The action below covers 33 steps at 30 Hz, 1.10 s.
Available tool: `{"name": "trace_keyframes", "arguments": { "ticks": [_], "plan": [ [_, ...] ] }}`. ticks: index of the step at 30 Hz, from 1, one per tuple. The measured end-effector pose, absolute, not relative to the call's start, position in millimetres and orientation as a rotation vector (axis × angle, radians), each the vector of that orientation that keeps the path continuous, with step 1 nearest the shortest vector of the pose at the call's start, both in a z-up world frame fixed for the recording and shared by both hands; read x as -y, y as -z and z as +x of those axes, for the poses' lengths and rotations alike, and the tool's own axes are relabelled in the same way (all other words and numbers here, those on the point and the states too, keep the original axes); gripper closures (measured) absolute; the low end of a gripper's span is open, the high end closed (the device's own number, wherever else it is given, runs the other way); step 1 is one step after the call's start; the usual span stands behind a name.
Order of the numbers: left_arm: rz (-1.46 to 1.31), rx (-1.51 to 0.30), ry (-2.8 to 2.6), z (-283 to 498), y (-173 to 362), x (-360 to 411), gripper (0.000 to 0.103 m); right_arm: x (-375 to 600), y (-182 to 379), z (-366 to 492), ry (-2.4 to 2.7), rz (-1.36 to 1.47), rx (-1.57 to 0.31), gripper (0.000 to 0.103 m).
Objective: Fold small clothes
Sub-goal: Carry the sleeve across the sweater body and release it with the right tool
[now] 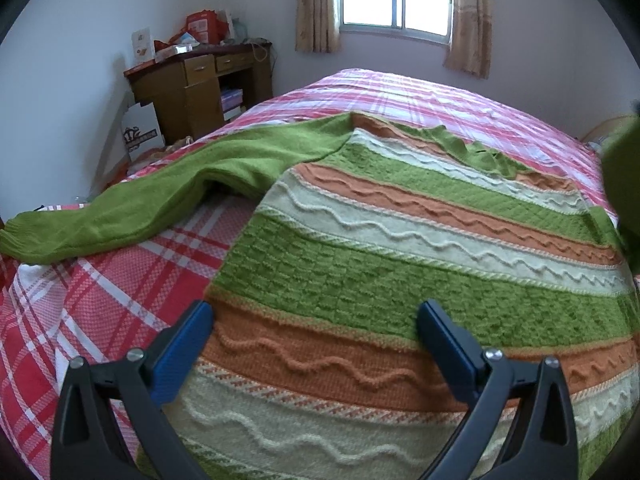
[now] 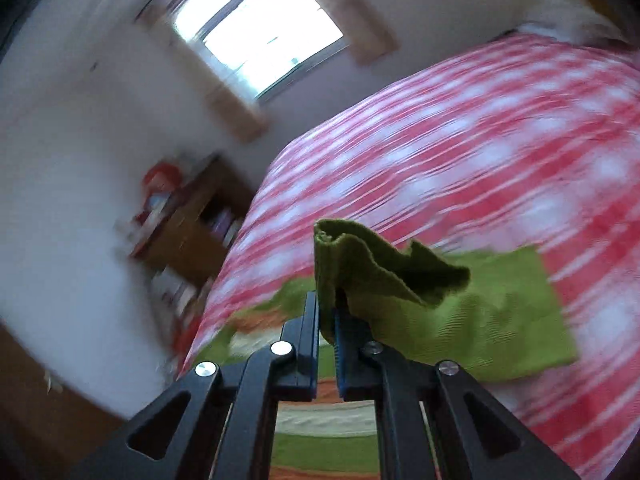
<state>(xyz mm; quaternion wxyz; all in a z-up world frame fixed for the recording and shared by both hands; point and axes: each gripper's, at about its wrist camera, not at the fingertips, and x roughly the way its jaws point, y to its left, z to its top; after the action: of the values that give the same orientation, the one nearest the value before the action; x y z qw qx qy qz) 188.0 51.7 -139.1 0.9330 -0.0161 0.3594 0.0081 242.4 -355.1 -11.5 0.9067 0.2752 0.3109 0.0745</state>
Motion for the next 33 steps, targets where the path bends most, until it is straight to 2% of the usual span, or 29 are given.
{"name": "trace_keyframes", "arguments": {
  "ticks": [9, 15, 16, 18, 22, 29, 33],
  "plan": [
    [-0.053, -0.715, 0.008, 187, 139, -55, 0.000, 207, 83, 319, -0.405, 0.549, -0.831, 0.098],
    [-0.048, -0.708, 0.008, 187, 139, -56, 0.000, 162, 126, 353, -0.543, 0.507, -0.945, 0.097],
    [-0.049, -0.706, 0.009, 187, 139, -56, 0.000, 157, 133, 356, -0.560, 0.496, -0.960, 0.094],
    [-0.051, -0.704, 0.010, 187, 139, -56, 0.000, 145, 145, 368, -0.604, 0.476, -1.012, 0.094],
    [-0.048, -0.702, 0.008, 187, 140, -55, 0.000, 138, 148, 376, -0.657, 0.468, -1.054, 0.092],
    [-0.036, -0.704, -0.001, 186, 140, -51, 0.000, 184, 123, 332, -0.718, 0.506, -0.919, 0.090],
    [-0.034, -0.705, -0.002, 186, 140, -51, 0.000, 198, 137, 334, -0.686, 0.566, -0.934, 0.089]
  ]
}}
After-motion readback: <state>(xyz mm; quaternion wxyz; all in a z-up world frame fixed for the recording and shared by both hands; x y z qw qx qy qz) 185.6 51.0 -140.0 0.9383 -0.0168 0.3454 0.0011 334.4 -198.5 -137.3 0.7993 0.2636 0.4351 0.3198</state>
